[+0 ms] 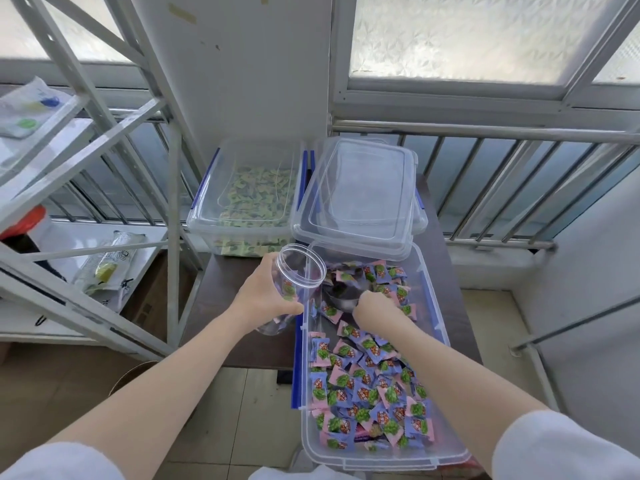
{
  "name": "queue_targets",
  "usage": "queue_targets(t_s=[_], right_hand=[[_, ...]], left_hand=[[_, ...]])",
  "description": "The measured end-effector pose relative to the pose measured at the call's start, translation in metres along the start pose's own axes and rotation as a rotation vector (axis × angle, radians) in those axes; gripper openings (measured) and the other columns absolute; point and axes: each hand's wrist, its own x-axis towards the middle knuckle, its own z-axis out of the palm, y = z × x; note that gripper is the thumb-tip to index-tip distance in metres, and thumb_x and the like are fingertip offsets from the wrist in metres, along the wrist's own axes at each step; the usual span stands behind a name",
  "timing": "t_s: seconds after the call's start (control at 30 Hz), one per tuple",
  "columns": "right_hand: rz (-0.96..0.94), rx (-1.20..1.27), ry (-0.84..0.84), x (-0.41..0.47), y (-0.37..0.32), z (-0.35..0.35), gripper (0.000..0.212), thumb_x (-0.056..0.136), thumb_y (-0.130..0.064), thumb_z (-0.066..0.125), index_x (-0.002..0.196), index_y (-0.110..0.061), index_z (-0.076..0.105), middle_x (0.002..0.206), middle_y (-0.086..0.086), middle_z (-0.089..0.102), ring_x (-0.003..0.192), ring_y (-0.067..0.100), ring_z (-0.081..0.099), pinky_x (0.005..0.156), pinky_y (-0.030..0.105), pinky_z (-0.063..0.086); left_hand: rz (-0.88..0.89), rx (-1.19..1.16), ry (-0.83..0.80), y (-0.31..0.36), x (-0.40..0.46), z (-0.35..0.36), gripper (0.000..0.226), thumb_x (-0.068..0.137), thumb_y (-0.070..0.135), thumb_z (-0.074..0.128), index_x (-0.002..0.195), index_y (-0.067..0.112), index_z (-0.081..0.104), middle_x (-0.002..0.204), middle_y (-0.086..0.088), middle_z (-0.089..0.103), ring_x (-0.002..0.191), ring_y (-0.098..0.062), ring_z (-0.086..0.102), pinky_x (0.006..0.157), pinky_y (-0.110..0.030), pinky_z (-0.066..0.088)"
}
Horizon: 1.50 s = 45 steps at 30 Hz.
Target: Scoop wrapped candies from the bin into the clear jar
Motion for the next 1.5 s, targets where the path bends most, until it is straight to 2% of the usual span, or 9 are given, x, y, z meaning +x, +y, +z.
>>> queue_targets(t_s=[0.2,0.37,0.5,0.6,0.73,0.83,1.03,1.23,1.5], right_hand=[[0.033,-0.049,0.094,0.016,0.0,0.019,0.014,0.092,-0.004,0.041,0.092,-0.006,0.054,0.087,0.011,0.057,0.08,0.028,0.057,0.066,0.034,0.046],[0.016,-0.072,0.166,0.017,0.021,0.036,0.022,0.095,-0.008,0.041,0.107,-0.003,0.058,0.104,0.012,0.068,0.096,0.03,0.066,0.066,0.033,0.047],[-0.101,-0.102,0.159,0.013,0.037,0.029,0.027,0.099,-0.011,0.035,0.113,-0.005,0.058,0.096,0.009,0.059,0.099,0.032,0.065,0.069,0.037,0.051],[-0.189,-0.076,0.183,0.005,0.047,0.02,0.028,0.102,-0.014,0.034,0.115,-0.008,0.057,0.117,0.012,0.058,0.09,0.033,0.067,0.061,0.038,0.049],[-0.257,-0.154,0.294,0.0,0.052,0.01,0.023,0.102,-0.028,0.036,0.104,-0.011,0.05,0.097,0.01,0.069,0.084,0.033,0.067,0.06,0.034,0.04],[-0.255,-0.159,0.275,-0.01,0.06,0.004,0.017,0.102,-0.029,0.035,0.094,-0.016,0.042,0.082,0.004,0.06,0.073,0.029,0.058,0.059,0.033,0.039],[-0.333,-0.101,0.229,-0.033,0.08,-0.016,0.021,0.102,-0.024,0.039,0.104,-0.006,0.05,0.083,0.012,0.063,0.068,0.03,0.055,0.064,0.039,0.044],[-0.351,-0.054,0.338,-0.051,0.095,-0.047,0.017,0.1,-0.026,0.045,0.098,-0.01,0.053,0.081,0.008,0.068,0.071,0.031,0.062,0.066,0.042,0.048],[-0.482,-0.364,0.334,-0.075,0.061,-0.135,0.018,0.095,-0.028,0.05,0.093,-0.015,0.063,0.07,-0.004,0.061,0.061,0.019,0.055,0.058,0.032,0.043]], left_hand=[[-0.006,-0.007,-0.023,-0.002,0.003,-0.003,0.089,0.061,0.011,0.085,0.132,0.03,0.036,0.107,0.034,0.044,0.102,-0.007,0.054,0.075,-0.014,0.04],[0.003,-0.008,-0.031,-0.004,0.003,-0.003,0.091,0.06,0.011,0.084,0.135,0.029,0.036,0.109,0.035,0.044,0.1,0.002,0.052,0.074,-0.006,0.035],[0.006,-0.015,-0.039,-0.008,0.003,-0.003,0.091,0.059,0.011,0.085,0.133,0.029,0.036,0.11,0.034,0.044,0.109,-0.005,0.052,0.078,-0.008,0.036],[0.003,-0.015,-0.032,-0.01,0.002,-0.003,0.091,0.06,0.011,0.085,0.135,0.027,0.036,0.11,0.032,0.044,0.108,-0.005,0.051,0.077,-0.006,0.035],[0.015,-0.012,-0.043,-0.009,0.001,-0.004,0.091,0.059,0.009,0.085,0.134,0.027,0.036,0.111,0.03,0.046,0.11,-0.009,0.052,0.086,-0.021,0.043],[0.033,-0.011,-0.049,-0.004,0.0,-0.006,0.09,0.058,0.008,0.084,0.132,0.029,0.038,0.111,0.03,0.047,0.105,-0.01,0.056,0.084,-0.029,0.049],[0.094,0.002,-0.031,0.007,-0.001,-0.011,0.083,0.059,0.006,0.082,0.125,0.032,0.039,0.11,0.03,0.048,0.087,-0.006,0.056,0.071,-0.021,0.044],[0.111,0.004,-0.047,0.011,0.001,-0.018,0.082,0.059,0.003,0.081,0.124,0.031,0.039,0.11,0.019,0.054,0.071,-0.005,0.056,0.065,-0.027,0.046],[0.16,0.063,-0.104,0.026,0.006,-0.008,0.088,0.06,0.004,0.08,0.134,0.024,0.037,0.114,0.004,0.058,0.065,-0.004,0.054,0.059,-0.019,0.043]])
